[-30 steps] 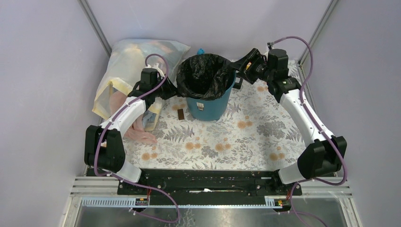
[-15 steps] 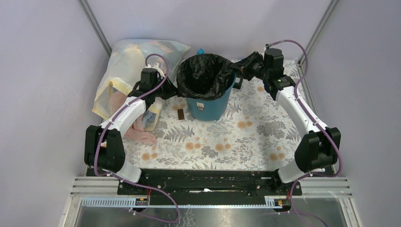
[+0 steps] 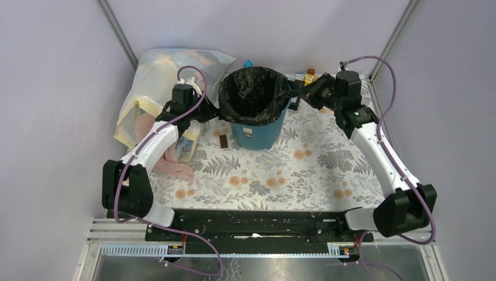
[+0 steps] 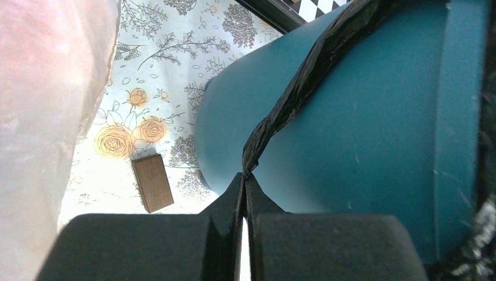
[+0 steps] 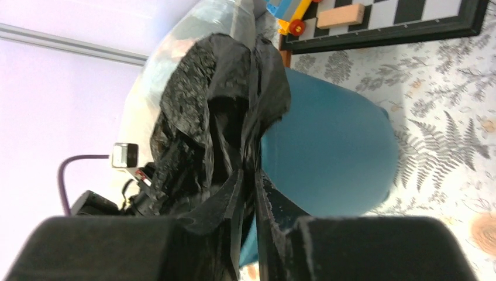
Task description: Put the trash bags into the trash bin
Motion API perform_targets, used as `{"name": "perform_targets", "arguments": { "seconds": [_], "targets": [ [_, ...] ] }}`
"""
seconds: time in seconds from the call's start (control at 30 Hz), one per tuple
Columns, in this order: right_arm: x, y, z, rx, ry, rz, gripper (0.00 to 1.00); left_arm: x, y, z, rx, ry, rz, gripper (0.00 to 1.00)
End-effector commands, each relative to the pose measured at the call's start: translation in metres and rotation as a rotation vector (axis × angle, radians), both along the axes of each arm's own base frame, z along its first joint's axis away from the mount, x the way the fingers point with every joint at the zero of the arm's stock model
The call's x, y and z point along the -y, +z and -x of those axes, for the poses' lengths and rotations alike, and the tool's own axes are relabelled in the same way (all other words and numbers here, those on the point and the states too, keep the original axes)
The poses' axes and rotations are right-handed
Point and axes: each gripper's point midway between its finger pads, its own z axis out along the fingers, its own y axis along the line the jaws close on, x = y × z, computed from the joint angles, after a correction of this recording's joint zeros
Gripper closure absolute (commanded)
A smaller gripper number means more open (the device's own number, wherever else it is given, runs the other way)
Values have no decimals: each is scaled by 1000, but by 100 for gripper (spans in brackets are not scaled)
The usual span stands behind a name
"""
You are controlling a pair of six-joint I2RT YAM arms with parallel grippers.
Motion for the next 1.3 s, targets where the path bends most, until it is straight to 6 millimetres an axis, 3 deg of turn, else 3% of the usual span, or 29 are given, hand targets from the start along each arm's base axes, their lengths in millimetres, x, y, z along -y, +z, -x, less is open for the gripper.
{"name": "perform_targets", "arguments": {
  "seconds": [0.0,0.27,0.37,0.5,0.7,0.97,1.1,1.27],
  "targets": [
    [14,-16,16,5,-23,87,81,-3,15,3,58,4,-9,100],
    [8,-73,19,-103,27,117,92,2,-3,4,21,-14,7,100],
    [7,-78,16,-104,48,138,80,2,-6,5,15,-16,8,100],
    [13,-57,10,-45,16,161,73,1,-2,4,24,-13,2,100],
    [27,-6,1,95,-62,192,50,-1,0,1,27,-7,-12,100],
    [9,37,-18,156,-6,125,41,0,1,1,29,-9,-9,100],
    [5,47,-28,161,-11,100,29,0,3,1,35,-11,-10,100],
    [-8,37,-42,117,31,61,27,2,4,1,36,-19,-3,100]
  ]
}}
